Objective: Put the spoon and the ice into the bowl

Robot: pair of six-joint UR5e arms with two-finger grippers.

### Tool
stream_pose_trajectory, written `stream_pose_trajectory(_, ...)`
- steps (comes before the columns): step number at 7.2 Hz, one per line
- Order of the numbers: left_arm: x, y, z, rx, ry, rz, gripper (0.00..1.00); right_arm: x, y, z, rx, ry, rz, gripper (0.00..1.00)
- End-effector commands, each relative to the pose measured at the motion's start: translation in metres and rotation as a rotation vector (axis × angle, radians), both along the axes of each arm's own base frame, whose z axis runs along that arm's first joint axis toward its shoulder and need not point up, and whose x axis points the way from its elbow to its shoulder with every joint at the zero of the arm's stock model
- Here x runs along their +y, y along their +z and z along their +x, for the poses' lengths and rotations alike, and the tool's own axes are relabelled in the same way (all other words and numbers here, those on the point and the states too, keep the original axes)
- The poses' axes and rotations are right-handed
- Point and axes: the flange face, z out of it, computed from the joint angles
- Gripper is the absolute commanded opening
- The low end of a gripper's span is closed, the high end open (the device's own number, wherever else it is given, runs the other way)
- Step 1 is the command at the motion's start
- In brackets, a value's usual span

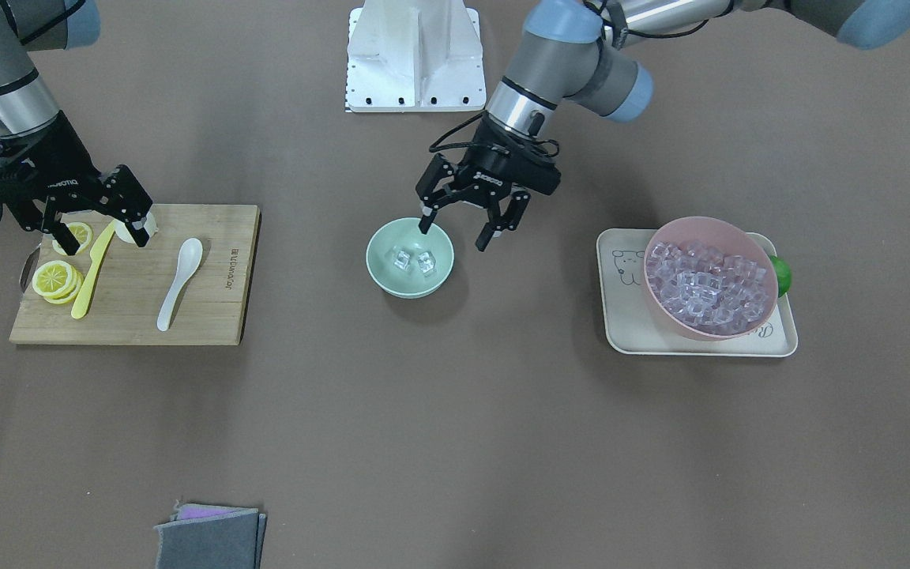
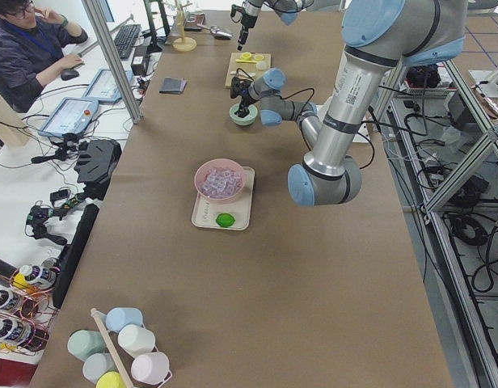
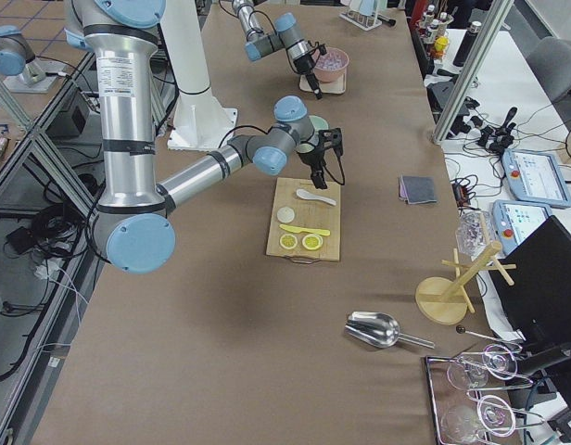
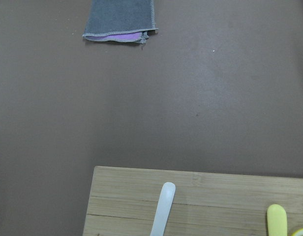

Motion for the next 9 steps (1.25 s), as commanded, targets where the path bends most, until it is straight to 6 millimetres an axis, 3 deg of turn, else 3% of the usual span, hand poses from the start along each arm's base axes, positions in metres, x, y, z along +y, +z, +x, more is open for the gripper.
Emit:
stream_pose_trajectory(1, -0.081, 0.062, -0.176, -0.100, 0.140, -0.003, 0.98, -0.003, 0.003, -0.030, -0.004, 0.068, -0.047, 0.97)
stream_pose_trajectory(2, -0.093, 0.132, -0.263, -0.228, 0.199, 0.081, 0.98, -0.002, 0.017, -0.061, 0.038, 0.108, -0.052, 0.96)
stream_pose_trajectory(3, -0.091, 0.196, -0.327, -0.345, 0.200, 0.126, 0.98, -0.009, 0.033, -0.081, 0.082, 0.128, -0.044, 0.96)
stream_pose_trajectory(4, -0.088, 0.237, -0.358, -0.426, 0.213, 0.153, 0.98, -0.008, 0.048, -0.095, 0.113, 0.126, -0.046, 0.95)
stream_pose_trajectory(5, -0.085, 0.254, -0.368, -0.449, 0.217, 0.154, 0.98, -0.003, 0.054, -0.108, 0.142, 0.140, -0.024, 0.88)
stream_pose_trajectory(6, -0.085, 0.254, -0.368, -0.450, 0.215, 0.153, 0.98, 0.004, 0.054, -0.117, 0.124, 0.166, -0.047, 0.76)
stream_pose_trajectory(9, -0.085, 0.254, -0.368, -0.447, 0.210, 0.144, 0.99, 0.018, 0.057, -0.129, 0.115, 0.204, -0.066, 0.62)
